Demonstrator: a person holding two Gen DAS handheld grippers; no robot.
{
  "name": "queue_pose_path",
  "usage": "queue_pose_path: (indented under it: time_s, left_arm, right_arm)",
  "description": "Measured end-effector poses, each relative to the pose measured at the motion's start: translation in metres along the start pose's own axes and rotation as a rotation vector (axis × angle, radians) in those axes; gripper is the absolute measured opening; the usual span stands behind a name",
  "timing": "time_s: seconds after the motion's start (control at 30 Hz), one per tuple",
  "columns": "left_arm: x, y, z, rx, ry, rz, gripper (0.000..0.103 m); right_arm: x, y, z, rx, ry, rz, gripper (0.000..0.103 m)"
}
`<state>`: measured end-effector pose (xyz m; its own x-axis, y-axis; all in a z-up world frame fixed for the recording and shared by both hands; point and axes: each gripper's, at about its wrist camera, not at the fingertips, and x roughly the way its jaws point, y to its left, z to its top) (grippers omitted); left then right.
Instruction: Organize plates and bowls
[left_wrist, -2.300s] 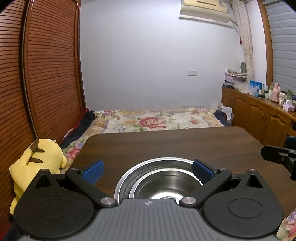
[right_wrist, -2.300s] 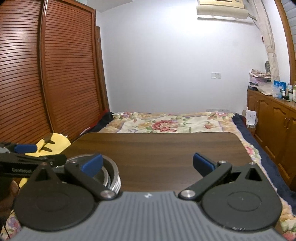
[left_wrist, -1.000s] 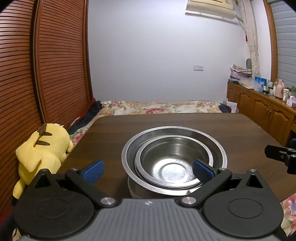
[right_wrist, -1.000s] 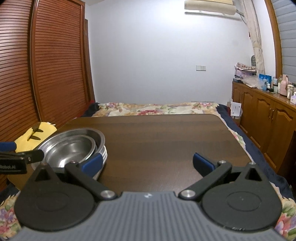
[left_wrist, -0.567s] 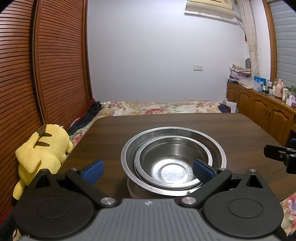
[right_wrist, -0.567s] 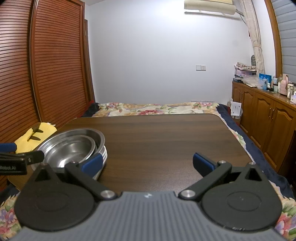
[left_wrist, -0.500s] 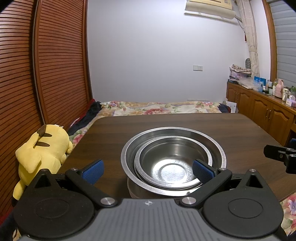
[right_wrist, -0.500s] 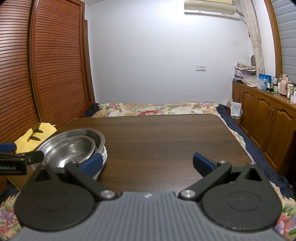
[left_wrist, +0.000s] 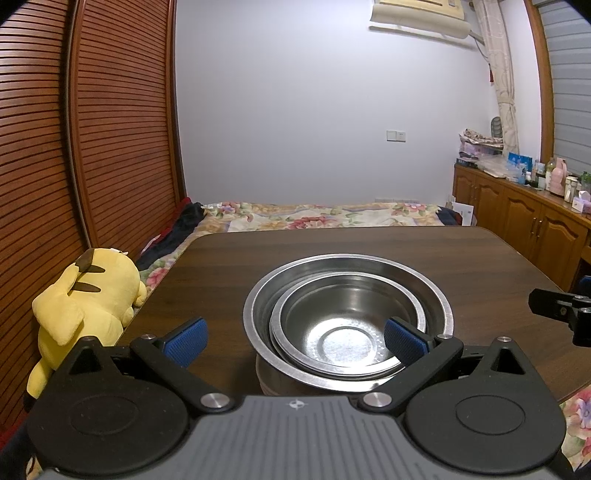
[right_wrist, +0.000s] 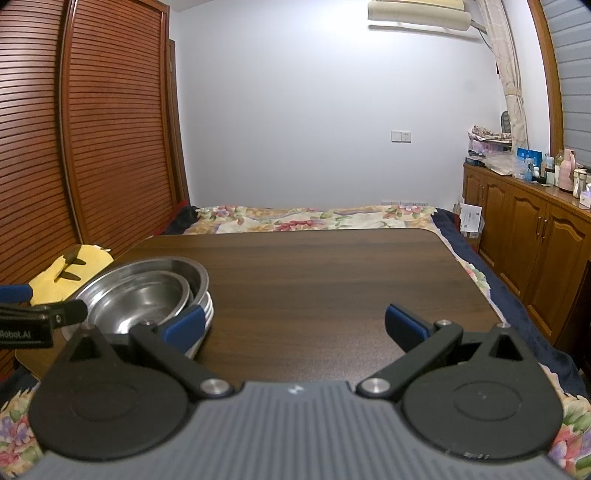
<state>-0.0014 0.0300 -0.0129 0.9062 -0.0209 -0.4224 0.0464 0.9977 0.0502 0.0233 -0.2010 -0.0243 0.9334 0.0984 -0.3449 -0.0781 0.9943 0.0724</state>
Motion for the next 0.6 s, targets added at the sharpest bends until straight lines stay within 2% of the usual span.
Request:
queue_pose_path:
  time_s: [0.6]
  left_arm:
    - [0.0, 0.0006, 0.0002, 0.0, -0.001, 0.0, 0.103]
  right_arm:
    - [0.0008, 0.0009, -0.0007, -0.001, -0.001, -0.001, 0.103]
